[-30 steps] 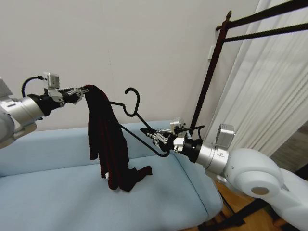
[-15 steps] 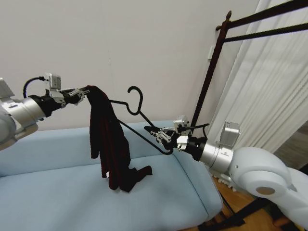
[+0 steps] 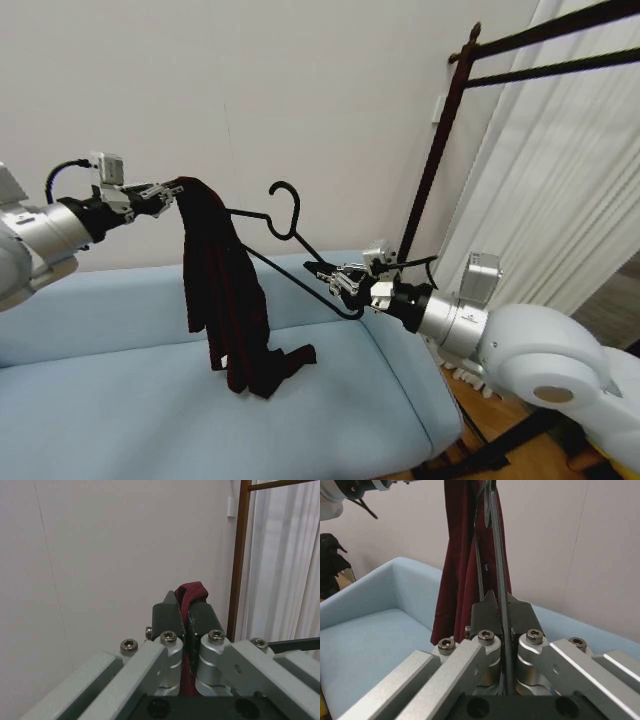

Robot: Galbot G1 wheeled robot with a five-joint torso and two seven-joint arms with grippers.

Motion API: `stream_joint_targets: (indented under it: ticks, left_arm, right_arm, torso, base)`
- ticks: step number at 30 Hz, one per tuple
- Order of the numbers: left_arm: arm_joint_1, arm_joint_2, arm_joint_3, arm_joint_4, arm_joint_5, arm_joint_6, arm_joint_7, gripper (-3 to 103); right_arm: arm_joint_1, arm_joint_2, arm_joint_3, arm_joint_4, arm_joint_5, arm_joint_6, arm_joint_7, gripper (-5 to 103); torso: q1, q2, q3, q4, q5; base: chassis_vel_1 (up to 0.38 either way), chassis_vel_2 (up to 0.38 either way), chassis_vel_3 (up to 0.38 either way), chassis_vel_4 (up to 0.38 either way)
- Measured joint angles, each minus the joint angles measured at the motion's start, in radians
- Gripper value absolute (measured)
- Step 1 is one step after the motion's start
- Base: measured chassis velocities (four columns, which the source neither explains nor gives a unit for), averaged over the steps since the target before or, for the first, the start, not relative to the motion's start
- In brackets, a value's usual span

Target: Pick up the clothes from the sofa and hang them on the clothes hanger.

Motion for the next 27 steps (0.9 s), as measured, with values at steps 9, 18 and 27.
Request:
stream_joint_targets:
  ticks: [9,18,27]
  left_arm:
    - [-0.005,-0.01,-0.001,-0.04,-0.004,0.0,-0.004,2]
    - [-0.017,-0.029,-0.009,-0.082,-0.005,0.003,-0.017,2]
    - [0.125,-0.065,-0.15,-0.157,-0.001,0.004,-0.018,2]
  right_arm:
    - [-0.015,0.03,-0.031,-0.043,-0.064,-0.005,-0.026,2]
    - [-0.041,0.068,-0.067,-0.117,-0.129,-0.005,-0.02,2]
    - [0.081,0.076,-0.087,-0.192,-0.099,0.003,-0.002,2]
  torso:
    - [0.0,0.0,0.0,0.0001,0.0]
    - [0.0,0.0,0.0,0.0002,0.0001]
    - [0.0,0.0,0.0,0.0,0.0001]
  base:
    - [0.0,0.0,0.0,0.0]
    - [0.0,0.0,0.0,0.0]
    - [0.0,0.0,0.0,0.0]
